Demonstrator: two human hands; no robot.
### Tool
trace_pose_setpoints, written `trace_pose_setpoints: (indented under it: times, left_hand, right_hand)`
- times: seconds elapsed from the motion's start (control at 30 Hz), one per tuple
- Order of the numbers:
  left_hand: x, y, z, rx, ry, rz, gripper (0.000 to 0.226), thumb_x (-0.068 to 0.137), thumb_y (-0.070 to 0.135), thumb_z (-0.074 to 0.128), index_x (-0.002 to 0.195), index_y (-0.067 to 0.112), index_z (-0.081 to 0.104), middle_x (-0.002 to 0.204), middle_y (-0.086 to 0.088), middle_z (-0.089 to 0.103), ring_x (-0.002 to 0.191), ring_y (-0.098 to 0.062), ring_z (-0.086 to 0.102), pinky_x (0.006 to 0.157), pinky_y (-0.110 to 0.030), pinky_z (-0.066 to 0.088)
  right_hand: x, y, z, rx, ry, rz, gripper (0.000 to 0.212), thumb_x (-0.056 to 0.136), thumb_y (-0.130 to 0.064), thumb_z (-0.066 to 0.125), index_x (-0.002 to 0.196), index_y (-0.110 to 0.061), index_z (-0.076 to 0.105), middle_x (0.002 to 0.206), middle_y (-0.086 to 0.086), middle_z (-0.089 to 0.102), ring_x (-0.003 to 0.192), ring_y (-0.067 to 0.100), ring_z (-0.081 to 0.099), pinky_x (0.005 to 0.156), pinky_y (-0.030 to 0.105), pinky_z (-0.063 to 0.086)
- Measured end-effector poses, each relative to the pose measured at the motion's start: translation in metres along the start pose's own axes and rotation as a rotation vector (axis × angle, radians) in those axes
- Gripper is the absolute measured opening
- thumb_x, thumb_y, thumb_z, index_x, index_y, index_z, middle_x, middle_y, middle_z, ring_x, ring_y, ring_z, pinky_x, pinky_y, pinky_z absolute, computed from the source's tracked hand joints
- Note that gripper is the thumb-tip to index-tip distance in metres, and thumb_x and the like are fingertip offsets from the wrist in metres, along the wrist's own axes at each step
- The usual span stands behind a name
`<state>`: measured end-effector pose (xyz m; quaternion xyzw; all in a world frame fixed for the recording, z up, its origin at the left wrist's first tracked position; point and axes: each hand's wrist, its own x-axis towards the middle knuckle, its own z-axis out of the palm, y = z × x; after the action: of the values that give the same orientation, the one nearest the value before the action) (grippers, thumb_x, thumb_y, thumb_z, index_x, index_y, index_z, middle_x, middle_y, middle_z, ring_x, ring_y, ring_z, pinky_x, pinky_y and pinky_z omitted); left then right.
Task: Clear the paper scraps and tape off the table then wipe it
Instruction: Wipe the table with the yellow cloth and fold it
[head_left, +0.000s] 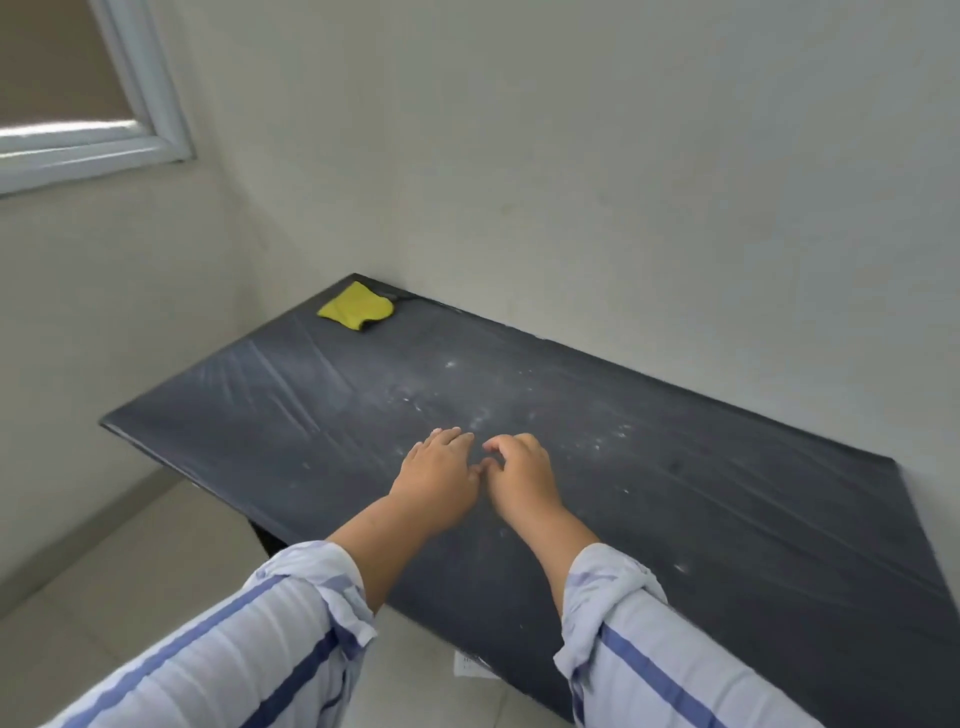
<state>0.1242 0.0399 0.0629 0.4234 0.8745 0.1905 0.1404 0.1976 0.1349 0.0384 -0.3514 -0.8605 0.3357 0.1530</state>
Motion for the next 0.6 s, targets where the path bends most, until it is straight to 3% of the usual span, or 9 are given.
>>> trace_pose_setpoints:
  times: [0.6]
  left_hand:
    - [0.18, -0.2, -0.057, -0.083, -0.026, -0.402, 0.054, 0.095, 0.031, 0.043, 0.145, 0.016, 0.03, 0.152, -0.003, 0.029, 0.135, -0.023, 0.035, 0.109, -0.038, 0.033]
  right_hand:
    - [0.228, -0.081, 0.147, -0.013, -0.297, -0.057, 0.027, 0.089, -0.015, 0.049, 0.113, -0.015, 0.058, 0.122, 0.006, 0.046, 0.107, 0.023, 0.048, 0.087, 0.026, 0.039]
